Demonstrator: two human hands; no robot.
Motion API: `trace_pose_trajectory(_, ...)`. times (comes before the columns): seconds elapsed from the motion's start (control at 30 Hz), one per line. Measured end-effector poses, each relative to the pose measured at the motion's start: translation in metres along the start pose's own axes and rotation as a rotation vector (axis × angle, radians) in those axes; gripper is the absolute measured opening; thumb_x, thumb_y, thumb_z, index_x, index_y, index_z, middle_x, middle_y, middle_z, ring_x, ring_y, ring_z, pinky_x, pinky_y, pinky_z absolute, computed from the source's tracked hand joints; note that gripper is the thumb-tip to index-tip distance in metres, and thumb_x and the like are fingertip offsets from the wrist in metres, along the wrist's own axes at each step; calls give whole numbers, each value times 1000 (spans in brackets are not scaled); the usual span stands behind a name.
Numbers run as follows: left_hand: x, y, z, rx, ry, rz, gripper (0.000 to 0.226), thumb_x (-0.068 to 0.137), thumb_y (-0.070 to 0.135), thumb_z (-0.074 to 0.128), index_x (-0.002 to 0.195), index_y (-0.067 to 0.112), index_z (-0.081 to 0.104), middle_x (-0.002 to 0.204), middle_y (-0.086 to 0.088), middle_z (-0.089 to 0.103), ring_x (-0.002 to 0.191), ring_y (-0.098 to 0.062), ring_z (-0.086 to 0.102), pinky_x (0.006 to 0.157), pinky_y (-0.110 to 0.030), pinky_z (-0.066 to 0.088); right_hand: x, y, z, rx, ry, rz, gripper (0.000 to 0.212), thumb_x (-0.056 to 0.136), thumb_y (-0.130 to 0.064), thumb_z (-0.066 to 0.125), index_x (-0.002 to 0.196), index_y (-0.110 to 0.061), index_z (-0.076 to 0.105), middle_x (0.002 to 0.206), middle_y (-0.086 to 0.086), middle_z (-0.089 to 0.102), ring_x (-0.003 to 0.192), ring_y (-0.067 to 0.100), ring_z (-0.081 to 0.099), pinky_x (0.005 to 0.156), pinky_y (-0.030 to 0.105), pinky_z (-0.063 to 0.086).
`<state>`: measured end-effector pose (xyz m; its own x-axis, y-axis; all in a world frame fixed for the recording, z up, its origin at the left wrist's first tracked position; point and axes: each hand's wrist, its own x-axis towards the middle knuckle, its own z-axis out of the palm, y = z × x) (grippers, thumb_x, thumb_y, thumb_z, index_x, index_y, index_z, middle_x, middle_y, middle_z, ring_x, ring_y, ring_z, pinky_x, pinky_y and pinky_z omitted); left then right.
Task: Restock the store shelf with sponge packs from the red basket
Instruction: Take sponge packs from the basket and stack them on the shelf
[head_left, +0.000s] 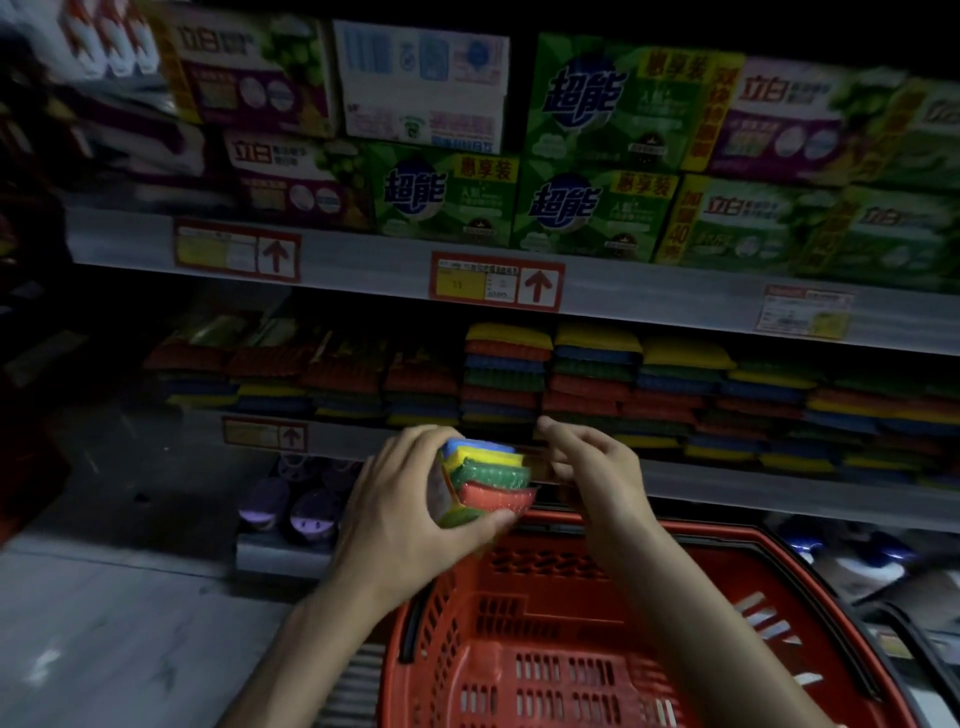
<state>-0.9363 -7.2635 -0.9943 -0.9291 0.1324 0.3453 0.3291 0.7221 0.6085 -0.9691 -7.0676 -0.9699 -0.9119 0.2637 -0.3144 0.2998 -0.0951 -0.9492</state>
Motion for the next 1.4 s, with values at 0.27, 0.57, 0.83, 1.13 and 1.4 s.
trace_pose_trajectory(0.27,-15,-3,-14,-751,71,-467,68,57,65,83,110,26,67,101,10,78,91,-9,76,69,-21,58,-31,7,2,-114,-203,-56,31,88,-44,76,88,-13,76,74,-4,67,69,10,58,73,26,44)
trace_pose_trajectory(0.57,-20,-15,-25,-1128,304,-664,51,71,41,80,114,17,73,109,-13,78,99,-24,76,70,-32,61,-50,24,15,-280,-402,5,78,56,-73,84,122,-35,65,117,-2,74,106,17,72,98,42,57)
trace_pose_trajectory(0.83,-28,-26,-31,-1236,213,-691,55,76,38,81,124,14,71,116,-13,77,112,-33,72,84,-46,60,-49,22,37,-53,-449,-67,59,75,-32,89,127,-24,63,119,1,75,107,16,74,78,31,60)
trace_pose_trajectory(1.13,-21,-41,-46,-1271,240,-622,51,85,36,75,128,9,67,124,-23,71,111,-34,70,97,-48,47,-33,-7,66,54,-268,-170,78,67,-38,92,133,-17,56,115,10,72,89,26,75,90,49,60)
trace_pose_trajectory(1.4,-15,-34,-51,-1244,237,-547,50,80,24,73,128,11,67,118,-12,77,113,-28,72,97,-40,54,-29,-16,87,79,-178,-212,58,78,-40,86,121,-11,59,115,5,73,94,16,77,86,35,62)
